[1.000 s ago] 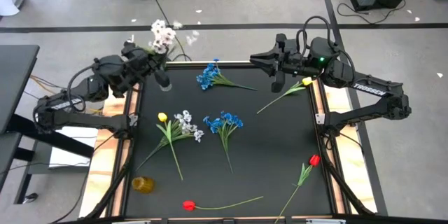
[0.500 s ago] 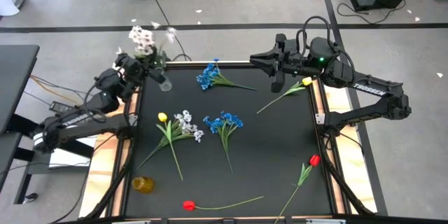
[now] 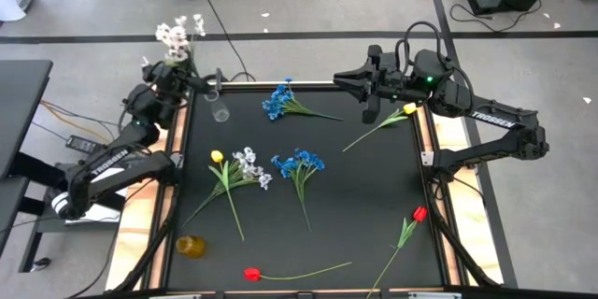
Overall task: Sort flowers into vase by color
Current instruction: Put the right white flowers into the transparent vase
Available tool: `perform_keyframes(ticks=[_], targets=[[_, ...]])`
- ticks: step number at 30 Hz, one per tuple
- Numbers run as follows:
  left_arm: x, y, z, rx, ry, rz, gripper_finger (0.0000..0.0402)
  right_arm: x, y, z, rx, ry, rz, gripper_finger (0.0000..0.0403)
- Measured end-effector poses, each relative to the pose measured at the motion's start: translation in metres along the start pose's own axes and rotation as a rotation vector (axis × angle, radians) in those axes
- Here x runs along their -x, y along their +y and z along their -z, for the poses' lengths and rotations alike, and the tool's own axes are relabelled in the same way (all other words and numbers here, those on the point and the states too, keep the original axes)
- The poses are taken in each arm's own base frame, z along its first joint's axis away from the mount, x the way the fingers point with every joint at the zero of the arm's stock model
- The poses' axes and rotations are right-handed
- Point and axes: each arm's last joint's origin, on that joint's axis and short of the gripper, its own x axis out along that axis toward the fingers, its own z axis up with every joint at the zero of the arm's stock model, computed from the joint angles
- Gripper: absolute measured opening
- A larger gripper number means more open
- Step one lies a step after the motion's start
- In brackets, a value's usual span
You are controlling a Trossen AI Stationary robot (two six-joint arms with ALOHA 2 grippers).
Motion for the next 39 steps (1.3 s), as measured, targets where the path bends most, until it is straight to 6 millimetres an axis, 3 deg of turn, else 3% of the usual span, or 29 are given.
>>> perform_keyframes(ticks=[11, 21, 26, 31, 39], targets=[[-0.007, 0.003, 0.017, -0.015, 0.13, 0.028, 0.0009, 0.0, 0.0, 0.0, 0.0, 0.0, 0.0, 0.0064], [0.0, 0.007, 0.066, 0.046, 0.111, 0.045, 0.0011, 0.0, 0.0, 0.0, 0.0, 0.0, 0.0, 0.0064], [0.004, 0.008, 0.079, 0.016, 0.139, 0.049, 0.0014, 0.0, 0.0, 0.0, 0.0, 0.0, 0.0, 0.0064], [0.006, 0.009, 0.084, -0.003, 0.151, 0.05, 0.0046, 0.0, 0.0, 0.0, 0.0, 0.0, 0.0, 0.0064], [0.001, 0.007, 0.094, 0.004, 0.204, 0.043, 0.0137, 0.0, 0.0, 0.0, 0.0, 0.0, 0.0, 0.0064]])
